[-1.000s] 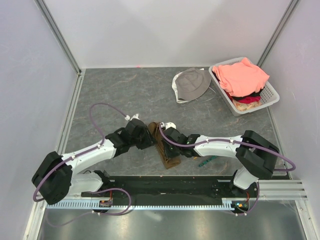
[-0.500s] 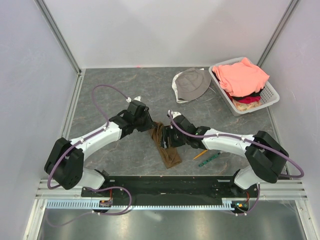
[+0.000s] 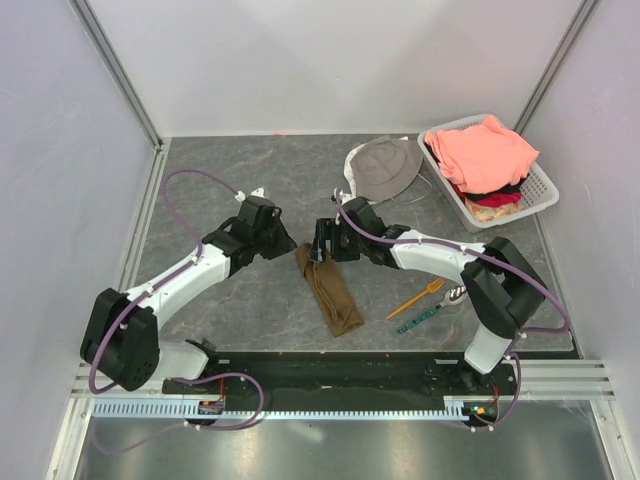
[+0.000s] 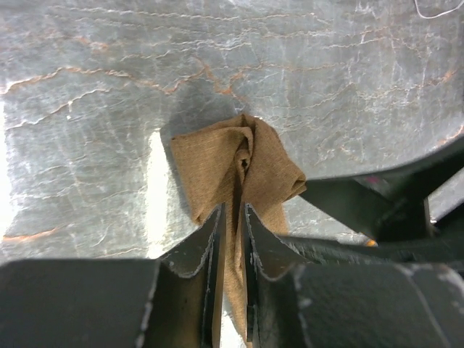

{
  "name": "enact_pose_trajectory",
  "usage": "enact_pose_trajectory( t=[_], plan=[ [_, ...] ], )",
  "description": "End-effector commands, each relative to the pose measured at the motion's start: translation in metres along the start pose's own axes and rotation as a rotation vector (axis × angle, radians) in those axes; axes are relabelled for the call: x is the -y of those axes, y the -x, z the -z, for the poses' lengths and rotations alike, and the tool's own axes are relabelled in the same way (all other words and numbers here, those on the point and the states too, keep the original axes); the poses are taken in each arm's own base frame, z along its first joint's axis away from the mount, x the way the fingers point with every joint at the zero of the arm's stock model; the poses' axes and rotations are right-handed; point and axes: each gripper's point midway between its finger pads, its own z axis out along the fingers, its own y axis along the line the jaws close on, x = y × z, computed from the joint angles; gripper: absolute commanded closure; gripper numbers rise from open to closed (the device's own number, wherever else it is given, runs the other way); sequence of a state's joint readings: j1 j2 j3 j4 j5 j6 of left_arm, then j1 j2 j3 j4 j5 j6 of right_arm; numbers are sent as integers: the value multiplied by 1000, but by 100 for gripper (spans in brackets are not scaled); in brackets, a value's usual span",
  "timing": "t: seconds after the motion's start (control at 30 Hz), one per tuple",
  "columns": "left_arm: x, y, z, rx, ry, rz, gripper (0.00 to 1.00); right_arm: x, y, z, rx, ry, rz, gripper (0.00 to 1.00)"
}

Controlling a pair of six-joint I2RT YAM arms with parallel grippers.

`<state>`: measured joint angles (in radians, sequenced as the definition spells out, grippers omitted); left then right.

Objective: Fold the napkin into a case and place the utensils inside
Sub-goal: Smooth out the smaller rectangle-folded napkin, then stuff the top corner of the smaller-rectangle-folded napkin into the folded napkin.

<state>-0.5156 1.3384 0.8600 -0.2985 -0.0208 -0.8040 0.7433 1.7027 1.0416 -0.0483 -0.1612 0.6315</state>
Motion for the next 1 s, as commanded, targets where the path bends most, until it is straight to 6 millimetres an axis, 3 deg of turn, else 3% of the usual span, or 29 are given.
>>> enact_pose_trajectory(
  t=[0.0,0.17,0.27,0.3,0.37,0.47,0.5,0.53,0.6,0.67,0.83,0.97],
  plan=[
    [-7,-3,5,-9,3,-51,81,-11,16,-10,26,44,12,23],
    [-13,-10,-1,-36,16,-79,79,-10,19,-19,38,46,6,34],
    [-17,-15,-5,-51,32,-83,70,-9,19,-23,34,45,4,44],
    [-18,-15,-5,-49,37,-83,56,-9,20,-23,36,43,3,47],
    [-20,-15,-7,-38,45,-87,44,-7,22,-23,45,31,4,57],
    [-18,-14,-10,-38,50,-101,42,-4,24,-24,52,19,10,69],
    [-18,-14,-12,-41,54,-105,44,-3,24,-24,51,18,12,73],
    [-18,-13,-17,-47,60,-119,49,-2,25,-24,49,19,12,82],
    [-14,-15,-22,-54,61,-145,67,-2,24,-22,44,21,10,89],
    [-10,-18,-30,-59,79,-184,74,-1,24,-22,42,22,4,96],
    [4,-21,-42,-34,116,-295,82,1,26,-20,40,32,-10,100],
    [-1,-28,-51,-16,202,-349,80,1,24,-20,28,49,-21,100]
  ],
)
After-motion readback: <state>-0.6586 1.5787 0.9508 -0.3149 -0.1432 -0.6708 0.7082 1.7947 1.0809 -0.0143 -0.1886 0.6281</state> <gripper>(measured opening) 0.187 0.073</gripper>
